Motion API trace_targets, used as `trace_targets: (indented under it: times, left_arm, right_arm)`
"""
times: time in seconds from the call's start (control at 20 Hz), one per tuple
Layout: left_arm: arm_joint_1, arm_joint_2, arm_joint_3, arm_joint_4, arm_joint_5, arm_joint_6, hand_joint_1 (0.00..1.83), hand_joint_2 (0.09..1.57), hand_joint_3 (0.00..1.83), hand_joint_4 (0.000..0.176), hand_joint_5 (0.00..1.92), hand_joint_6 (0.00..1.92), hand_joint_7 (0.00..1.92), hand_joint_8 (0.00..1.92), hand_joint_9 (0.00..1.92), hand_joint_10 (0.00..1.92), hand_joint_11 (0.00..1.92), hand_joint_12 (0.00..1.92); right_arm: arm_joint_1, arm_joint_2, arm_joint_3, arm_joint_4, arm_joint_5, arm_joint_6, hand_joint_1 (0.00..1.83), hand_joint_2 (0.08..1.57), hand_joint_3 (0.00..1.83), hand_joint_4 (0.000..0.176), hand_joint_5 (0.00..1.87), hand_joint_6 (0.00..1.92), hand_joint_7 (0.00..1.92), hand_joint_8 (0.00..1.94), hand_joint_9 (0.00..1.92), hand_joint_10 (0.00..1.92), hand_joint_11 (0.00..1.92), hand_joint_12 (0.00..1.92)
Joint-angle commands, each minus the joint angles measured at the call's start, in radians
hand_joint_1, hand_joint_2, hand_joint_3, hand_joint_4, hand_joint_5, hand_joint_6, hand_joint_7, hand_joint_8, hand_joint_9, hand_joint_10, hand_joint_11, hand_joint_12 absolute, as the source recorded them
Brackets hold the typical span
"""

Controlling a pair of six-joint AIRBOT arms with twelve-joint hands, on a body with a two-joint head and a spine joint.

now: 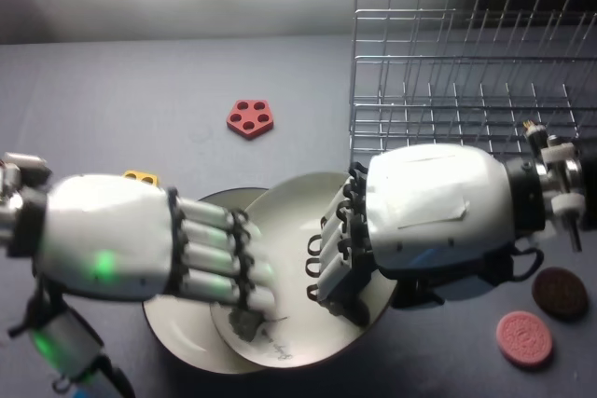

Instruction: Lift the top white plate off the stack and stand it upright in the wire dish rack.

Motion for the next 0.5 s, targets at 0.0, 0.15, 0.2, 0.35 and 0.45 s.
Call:
trace_targets:
  times: [0.0, 0.15, 0.2, 0.35, 0.45]
  left_arm:
    - [-0.019, 0.01, 0.006, -0.066, -0.074, -0.007, 0.26, 0.95, 0.0, 0.0, 0.05, 0.0, 0.06, 0.0, 0.07, 0.0, 0.0, 0.32]
    - [-0.029, 0.018, 0.052, -0.076, -0.106, -0.022, 0.29, 0.94, 0.0, 0.0, 0.1, 0.0, 0.12, 0.0, 0.13, 0.0, 0.02, 0.36]
    - [-0.034, 0.02, 0.065, -0.077, -0.116, -0.025, 0.3, 0.94, 0.0, 0.0, 0.09, 0.0, 0.11, 0.0, 0.11, 0.0, 0.0, 0.36]
    - [-0.046, 0.025, 0.107, -0.098, -0.147, -0.032, 0.26, 0.96, 0.01, 0.0, 0.07, 0.0, 0.09, 0.0, 0.1, 0.0, 0.0, 0.37]
    - [-0.063, 0.03, 0.133, -0.115, -0.171, -0.034, 0.27, 0.96, 0.0, 0.0, 0.08, 0.0, 0.1, 0.0, 0.11, 0.0, 0.02, 0.38]
  right_arm:
    - [0.01, 0.01, -0.004, 0.037, 0.032, 0.005, 1.49, 1.07, 0.0, 0.0, 0.9, 1.09, 1.08, 0.61, 1.06, 0.76, 0.98, 1.33]
    - [0.054, 0.01, -0.005, 0.022, 0.047, 0.029, 1.49, 1.07, 0.0, 0.0, 0.89, 1.09, 1.06, 0.64, 1.06, 0.78, 0.97, 1.35]
    - [0.069, 0.01, -0.002, 0.012, 0.057, 0.05, 1.49, 1.07, 0.0, 0.0, 0.89, 1.1, 1.04, 0.68, 1.04, 0.8, 0.98, 1.34]
    - [0.102, 0.01, 0.007, -0.003, 0.081, 0.091, 1.49, 1.07, 0.0, 0.0, 0.89, 1.1, 1.04, 0.68, 1.04, 0.8, 0.99, 1.34]
    - [0.125, 0.01, 0.008, -0.028, 0.102, 0.105, 1.49, 1.07, 0.0, 0.0, 0.89, 1.1, 1.02, 0.71, 1.05, 0.79, 0.99, 1.33]
